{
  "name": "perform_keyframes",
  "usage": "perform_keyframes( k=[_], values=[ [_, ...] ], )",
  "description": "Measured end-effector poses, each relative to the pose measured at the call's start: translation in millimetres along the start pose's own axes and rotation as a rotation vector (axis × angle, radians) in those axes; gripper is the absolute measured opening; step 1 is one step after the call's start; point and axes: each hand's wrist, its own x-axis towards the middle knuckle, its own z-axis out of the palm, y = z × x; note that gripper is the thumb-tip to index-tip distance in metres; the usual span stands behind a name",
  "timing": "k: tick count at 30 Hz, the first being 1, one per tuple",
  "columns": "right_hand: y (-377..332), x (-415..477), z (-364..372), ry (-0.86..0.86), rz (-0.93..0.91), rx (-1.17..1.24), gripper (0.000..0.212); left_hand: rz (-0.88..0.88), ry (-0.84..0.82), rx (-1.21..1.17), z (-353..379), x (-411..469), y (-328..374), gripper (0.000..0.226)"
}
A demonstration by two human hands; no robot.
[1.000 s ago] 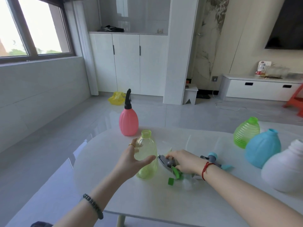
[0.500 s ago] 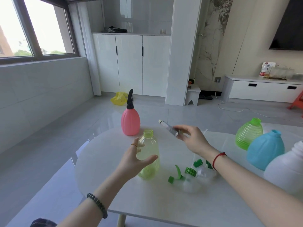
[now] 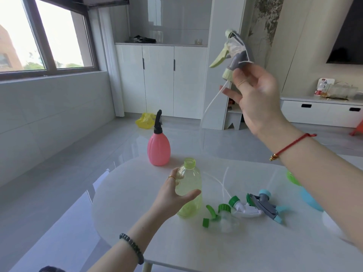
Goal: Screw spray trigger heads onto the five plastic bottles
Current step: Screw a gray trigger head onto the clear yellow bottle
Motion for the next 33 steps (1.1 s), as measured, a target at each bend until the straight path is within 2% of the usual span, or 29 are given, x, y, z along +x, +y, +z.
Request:
perform_keyframes(
  k=[6,11,17,21,27,33],
  values=[
    [7,-10,13,0.02,-0.021,-0.001,0.018,0.018,0.006,0.011,1,0,3,0.073],
    [35,-24,13,0.008,0.068,-0.039,0.018,0.002,-0.003,0.009,2,0,1,0.072],
    [85,-62,3,-0.182,0.283,-0.252,0.02,0.009,0.006,0.016,3,0,2,0.074],
    [107,-83,2,-0.244,0.366,-0.249,0.024,0.015,0.014,0.017,4,0,1,0.075],
    [113,-89,6,-0.265,0.358,-0.262,0.019,0.007,0.004,0.021,3,0,2,0.081],
    [114,-96,4,-0.326,0.285,-0.366,0.027,0.04,-0.036,-0.018,3,-3,-1,0.08]
  ],
)
